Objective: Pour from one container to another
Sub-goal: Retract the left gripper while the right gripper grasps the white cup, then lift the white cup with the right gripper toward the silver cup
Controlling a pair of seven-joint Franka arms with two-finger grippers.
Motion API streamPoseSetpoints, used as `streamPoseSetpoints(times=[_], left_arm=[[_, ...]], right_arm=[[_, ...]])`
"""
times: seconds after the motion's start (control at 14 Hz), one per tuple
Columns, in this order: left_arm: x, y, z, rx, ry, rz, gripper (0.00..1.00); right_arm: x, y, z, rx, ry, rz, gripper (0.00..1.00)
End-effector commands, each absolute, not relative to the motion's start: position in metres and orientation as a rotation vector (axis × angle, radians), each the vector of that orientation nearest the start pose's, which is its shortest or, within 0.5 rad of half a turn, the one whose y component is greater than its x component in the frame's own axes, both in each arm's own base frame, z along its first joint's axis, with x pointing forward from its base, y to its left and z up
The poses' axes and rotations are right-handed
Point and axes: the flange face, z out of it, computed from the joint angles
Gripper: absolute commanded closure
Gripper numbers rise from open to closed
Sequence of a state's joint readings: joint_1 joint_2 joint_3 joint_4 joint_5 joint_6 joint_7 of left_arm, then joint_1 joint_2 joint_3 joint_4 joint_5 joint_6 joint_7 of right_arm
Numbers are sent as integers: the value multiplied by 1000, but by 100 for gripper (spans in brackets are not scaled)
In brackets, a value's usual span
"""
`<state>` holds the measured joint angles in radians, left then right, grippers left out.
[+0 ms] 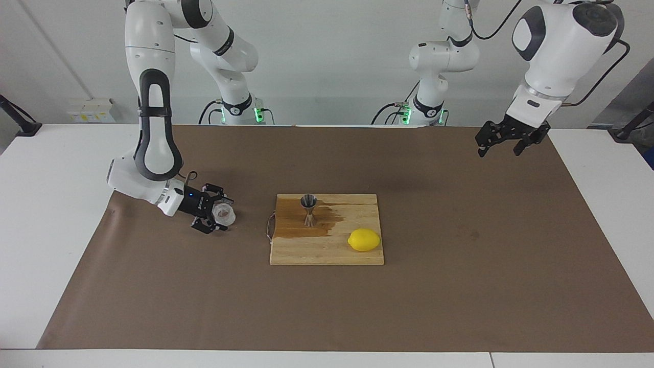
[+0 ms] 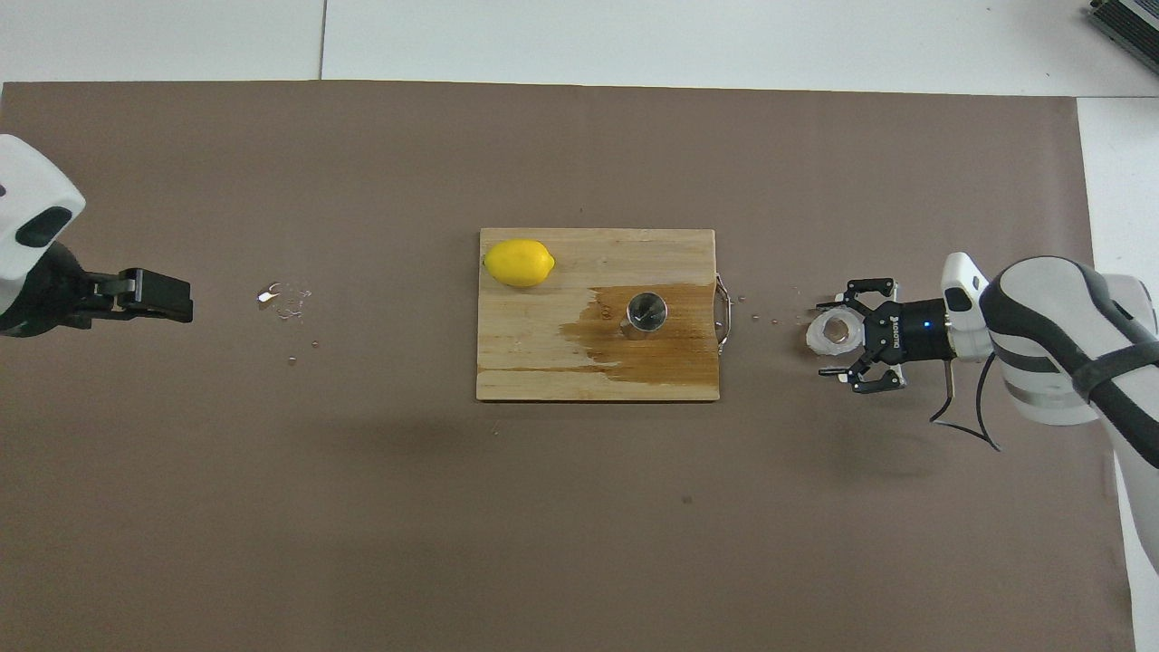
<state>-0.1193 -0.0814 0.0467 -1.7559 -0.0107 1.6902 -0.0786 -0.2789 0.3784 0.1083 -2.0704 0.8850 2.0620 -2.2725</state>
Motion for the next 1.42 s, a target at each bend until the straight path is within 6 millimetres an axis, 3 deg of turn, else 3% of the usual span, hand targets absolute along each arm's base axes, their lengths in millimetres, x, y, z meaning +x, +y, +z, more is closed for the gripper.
streamPoseSetpoints(times=[0.0, 0.07, 0.14, 0.36, 0.5, 0.71, 0.85, 1.14, 1.35], left_arm=[[528, -31, 605, -3155, 16, -42, 0], [528, -32, 603, -3154, 55, -40, 0], [528, -33, 603, -3154, 70, -42, 0], [527, -34, 602, -3155, 72, -33, 0], [526, -33, 601, -3155, 63, -11, 0], [520, -37, 603, -3140, 56, 46, 0], [519, -43, 616, -3134, 65, 36, 0], [518, -44, 611, -3133, -70, 42, 0], [512, -52, 607, -3134, -29, 50, 0]], right_arm=[[556, -60, 231, -1808, -1686, -765, 55], [557, -59, 230, -1813, -1690, -764, 71], [557, -58, 231, -1814, -1690, -764, 76], [562, -52, 243, -1849, -1647, -749, 82], [567, -34, 268, -1903, -1588, -722, 82], [571, 7, 317, -2041, -1469, -613, 81], [573, 38, 344, -2161, -1401, -508, 81], [578, 102, 378, -2335, -1353, -387, 81], [571, 164, 389, -2438, -1405, -308, 81]])
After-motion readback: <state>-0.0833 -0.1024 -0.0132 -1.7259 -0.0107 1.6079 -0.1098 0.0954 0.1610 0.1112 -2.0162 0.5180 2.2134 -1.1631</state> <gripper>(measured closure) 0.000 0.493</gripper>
